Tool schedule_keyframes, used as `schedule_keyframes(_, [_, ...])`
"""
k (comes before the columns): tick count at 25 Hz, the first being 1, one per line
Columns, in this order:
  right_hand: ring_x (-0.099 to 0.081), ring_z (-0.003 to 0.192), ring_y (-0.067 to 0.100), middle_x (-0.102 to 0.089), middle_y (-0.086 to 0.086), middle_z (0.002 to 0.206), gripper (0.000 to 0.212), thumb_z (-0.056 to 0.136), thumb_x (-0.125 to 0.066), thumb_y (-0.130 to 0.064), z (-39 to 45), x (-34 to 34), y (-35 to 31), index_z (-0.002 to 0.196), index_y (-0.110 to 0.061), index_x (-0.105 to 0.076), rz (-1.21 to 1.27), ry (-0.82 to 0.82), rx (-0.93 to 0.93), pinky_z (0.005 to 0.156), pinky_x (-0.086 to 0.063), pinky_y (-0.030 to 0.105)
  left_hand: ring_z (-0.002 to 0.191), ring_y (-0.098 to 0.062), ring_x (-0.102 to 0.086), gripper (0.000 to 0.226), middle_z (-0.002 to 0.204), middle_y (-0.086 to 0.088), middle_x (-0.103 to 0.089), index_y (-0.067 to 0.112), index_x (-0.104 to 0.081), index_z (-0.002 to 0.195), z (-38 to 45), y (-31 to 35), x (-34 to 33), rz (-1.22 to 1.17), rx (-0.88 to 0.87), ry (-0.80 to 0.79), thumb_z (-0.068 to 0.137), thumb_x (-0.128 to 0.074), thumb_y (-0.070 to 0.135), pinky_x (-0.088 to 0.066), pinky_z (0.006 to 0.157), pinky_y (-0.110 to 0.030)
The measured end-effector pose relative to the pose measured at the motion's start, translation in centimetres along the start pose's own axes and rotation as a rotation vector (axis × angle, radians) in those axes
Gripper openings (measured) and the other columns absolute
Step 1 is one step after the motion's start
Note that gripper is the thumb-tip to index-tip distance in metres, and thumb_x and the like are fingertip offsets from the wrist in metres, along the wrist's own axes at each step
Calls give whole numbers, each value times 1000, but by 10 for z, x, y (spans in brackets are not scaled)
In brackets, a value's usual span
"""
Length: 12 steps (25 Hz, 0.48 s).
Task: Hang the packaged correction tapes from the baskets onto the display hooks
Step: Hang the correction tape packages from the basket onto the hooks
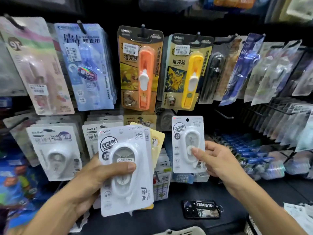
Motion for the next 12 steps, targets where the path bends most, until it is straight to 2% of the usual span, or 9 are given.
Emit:
schedule_keyframes(2, [-75,65,13,-80,6,91,19,85,-74,-28,1,-1,-1,102,-18,-76,18,26,-15,50,-53,17,87,-38,-78,79,104,-23,-78,15,-80,96,7,-6,-5,-33,8,-9,23,-105,34,-63,64,-38])
schedule_keyframes(3, [-78,76,19,-80,5,93,15,85,-75,-29,-1,0,-2,98,-21,-77,6,52,3,56,-57,20,86,-38,-78,78,103,-24,-78,15,-80,95,10,-10,-8,-40,16,-17,24,-105,33,-63,63,-38])
schedule_keyframes(5, [-78,82,23,-80,4,94,11,86,-75,-28,-5,8,-7,96,-26,-78,-4,119,46,59,-58,24,85,-37,-78,68,103,-24,-77,15,-81,93,12,-12,-13,-45,35,-30,30,-103,28,-63,63,-38])
schedule_keyframes(7, [-77,79,20,-80,4,94,11,88,-73,-29,-10,9,-7,97,-25,-78,4,127,39,58,-57,24,87,-37,-78,62,105,-25,-77,14,-82,93,11,-13,-16,-33,66,-65,35,-101,26,-63,64,-37])
schedule_keyframes(10, [-66,55,8,-79,4,87,13,89,-70,-35,-9,-1,-3,94,-24,-77,-8,135,-21,43,-43,17,93,-36,-78,71,107,-23,-77,16,-81,98,4,-12,-21,-1,78,-148,34,-104,33,-62,70,-37])
schedule_keyframes(12, [-62,47,7,-78,4,81,13,90,-70,-32,-6,-1,-6,91,-21,-77,42,164,-14,36,-37,16,93,-35,-78,67,106,-21,-78,19,-81,99,1,-10,-21,6,50,-156,37,-103,31,-62,70,-35])
Point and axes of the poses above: each hand's wrist, its own z-axis towards the middle knuckle, its own x-axis out of the back of the hand, y = z × x, the point moved 7 cm from there along z, towards the middle knuckle
